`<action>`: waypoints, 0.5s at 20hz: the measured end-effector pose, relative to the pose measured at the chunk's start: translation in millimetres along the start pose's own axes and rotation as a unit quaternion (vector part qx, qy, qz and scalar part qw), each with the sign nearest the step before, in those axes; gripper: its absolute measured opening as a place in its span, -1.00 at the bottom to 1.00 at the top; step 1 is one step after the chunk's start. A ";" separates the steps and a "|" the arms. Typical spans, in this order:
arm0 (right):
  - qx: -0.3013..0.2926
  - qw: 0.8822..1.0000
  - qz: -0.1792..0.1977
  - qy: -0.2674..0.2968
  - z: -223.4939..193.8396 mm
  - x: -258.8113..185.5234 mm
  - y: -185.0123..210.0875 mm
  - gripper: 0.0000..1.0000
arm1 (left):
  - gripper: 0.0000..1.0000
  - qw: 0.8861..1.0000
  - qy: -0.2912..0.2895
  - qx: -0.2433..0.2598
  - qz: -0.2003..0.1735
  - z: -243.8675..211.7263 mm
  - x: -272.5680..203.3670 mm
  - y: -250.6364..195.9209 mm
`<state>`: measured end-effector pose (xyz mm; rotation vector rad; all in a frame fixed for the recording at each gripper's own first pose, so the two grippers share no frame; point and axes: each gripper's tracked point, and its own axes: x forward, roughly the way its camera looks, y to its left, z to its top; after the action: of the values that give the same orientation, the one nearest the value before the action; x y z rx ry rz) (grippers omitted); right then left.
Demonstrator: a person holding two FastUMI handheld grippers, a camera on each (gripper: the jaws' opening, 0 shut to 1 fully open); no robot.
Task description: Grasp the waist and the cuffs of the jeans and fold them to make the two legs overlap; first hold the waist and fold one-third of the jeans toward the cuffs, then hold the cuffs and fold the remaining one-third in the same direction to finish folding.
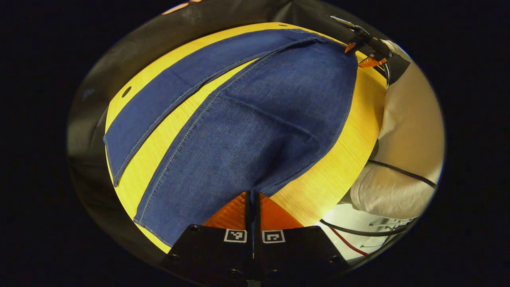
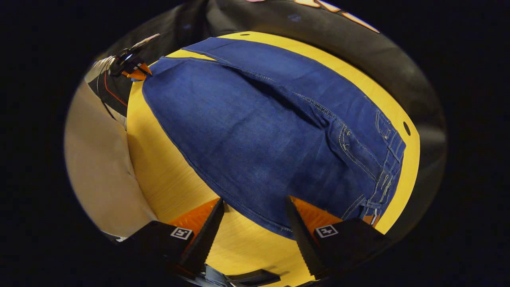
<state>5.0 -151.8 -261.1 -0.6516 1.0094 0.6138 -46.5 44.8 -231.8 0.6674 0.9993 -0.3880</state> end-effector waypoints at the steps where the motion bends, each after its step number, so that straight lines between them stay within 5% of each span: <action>1: -0.001 1.000 -0.001 0.001 -2.3 1.2 0.9 0.90 | -1.00 1.000 -0.002 -0.004 0.000 0.6 0.3 -0.2; 4: -0.007 1.000 -0.001 -0.002 1.6 1.3 0.4 0.77 | -1.00 1.000 -0.005 -0.012 0.002 1.8 0.2 -1.7; 9: -0.031 0.998 -0.029 -0.038 19.1 -3.0 11.8 -0.77 | -1.00 0.999 -0.013 -0.027 0.010 0.1 1.4 -1.5; 10: -0.005 0.999 -0.039 -0.032 14.8 -3.4 10.0 -0.77 | -1.00 0.999 -0.015 -0.031 0.013 0.7 0.8 -1.5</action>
<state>4.6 -134.9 -254.4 -0.6733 0.9184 0.5688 -46.6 43.2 -232.7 0.6170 0.9698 -0.3414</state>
